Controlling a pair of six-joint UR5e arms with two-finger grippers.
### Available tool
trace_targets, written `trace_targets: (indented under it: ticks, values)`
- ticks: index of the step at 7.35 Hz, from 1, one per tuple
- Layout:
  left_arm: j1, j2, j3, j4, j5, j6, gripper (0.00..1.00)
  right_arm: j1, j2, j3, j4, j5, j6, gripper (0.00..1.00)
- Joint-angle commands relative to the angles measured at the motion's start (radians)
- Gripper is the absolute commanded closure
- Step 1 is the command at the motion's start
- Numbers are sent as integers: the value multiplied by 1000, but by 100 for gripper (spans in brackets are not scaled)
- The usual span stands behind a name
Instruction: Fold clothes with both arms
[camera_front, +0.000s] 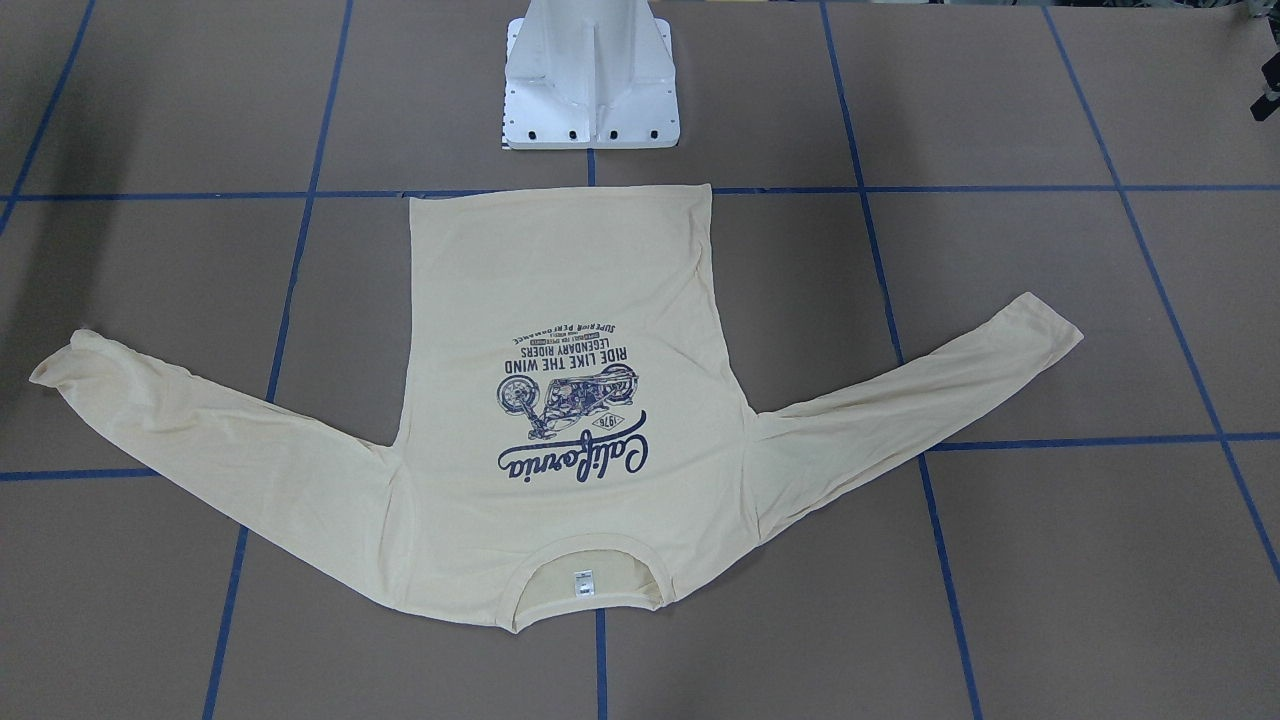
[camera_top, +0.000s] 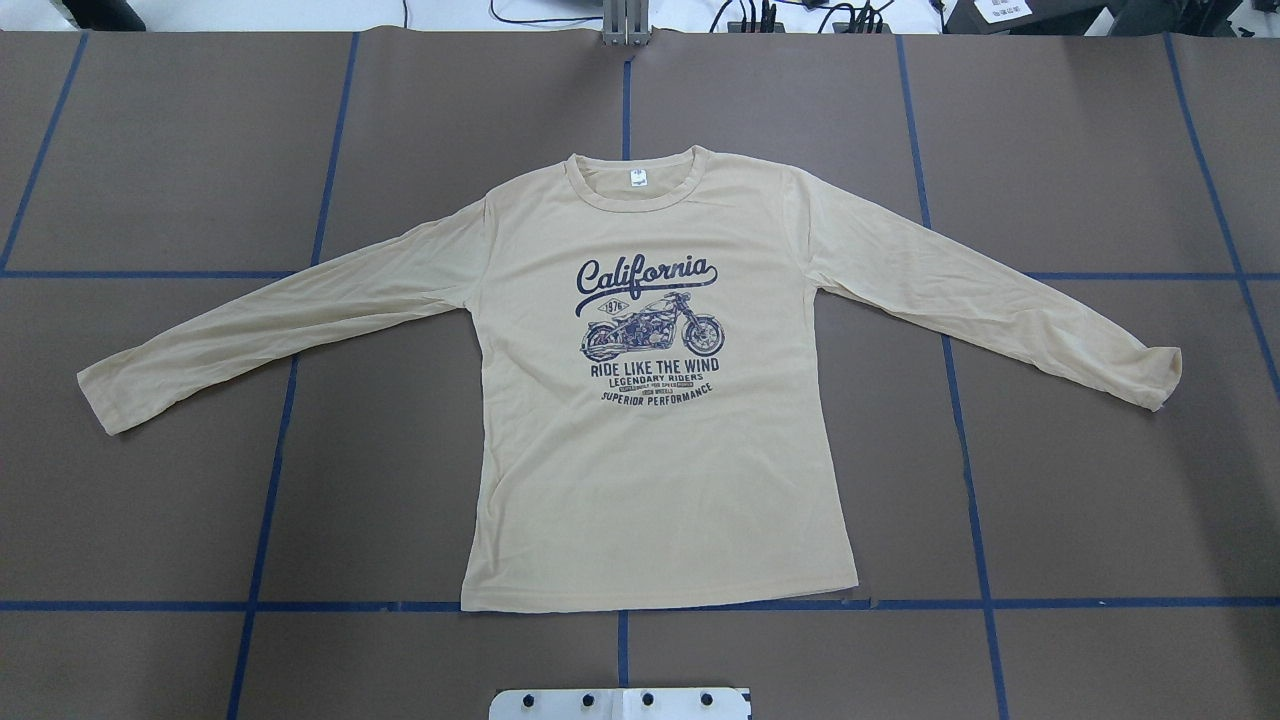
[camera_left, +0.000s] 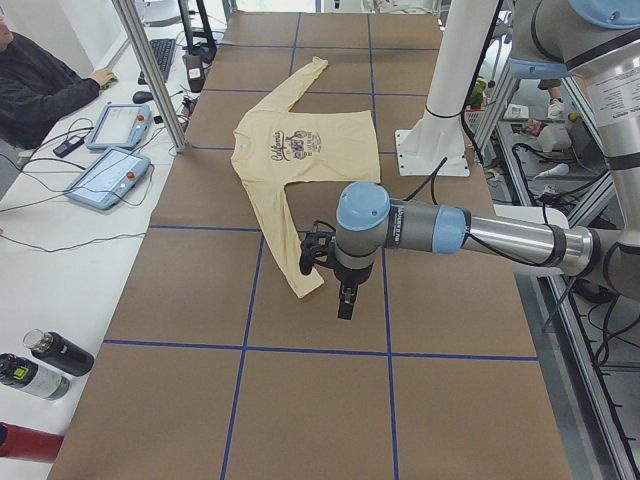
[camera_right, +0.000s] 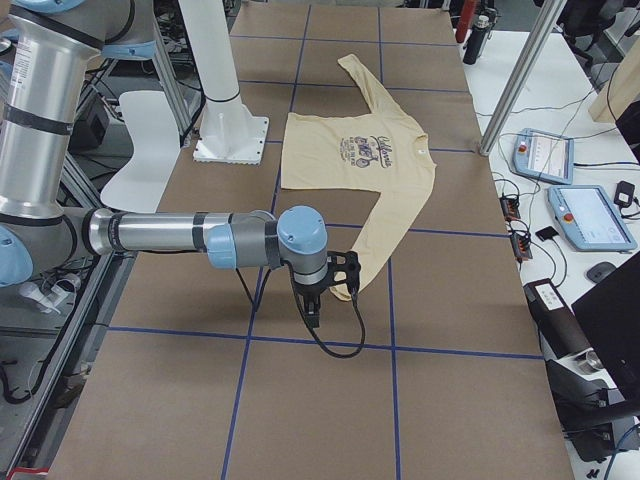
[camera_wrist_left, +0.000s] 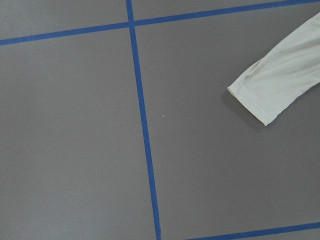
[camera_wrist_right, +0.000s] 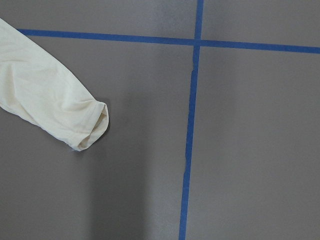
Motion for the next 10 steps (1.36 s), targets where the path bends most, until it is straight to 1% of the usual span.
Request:
trace_targets:
  ticks: [1,3,4,5,6,7,8,9,10]
  values:
    - [0,0,-8,0,0,0,0,0,0,0,0,0,0,0]
    - [0,0,-49,-2,0,0,0,-2,3,1,1,0,0,0]
    - [2,-20,-57,2,-3,-11,0,-2,3,1,1,12,2,0]
    - [2,-40,-71,-1,-14,-11,0,-9,5,1,7,12,49,0]
    - [5,-110,-56,-18,-12,-14,0,-52,5,0,64,14,137,0]
    - [5,-203,-7,-26,-9,-15,0,-113,5,-15,149,14,247,0]
    - [5,-240,1,-23,-5,-17,0,-151,6,-73,269,12,308,0]
    - [5,-248,6,-23,-6,-18,0,-187,26,-150,400,9,386,0]
    - [5,-252,15,-25,-15,-15,0,-242,73,-231,519,-1,470,0]
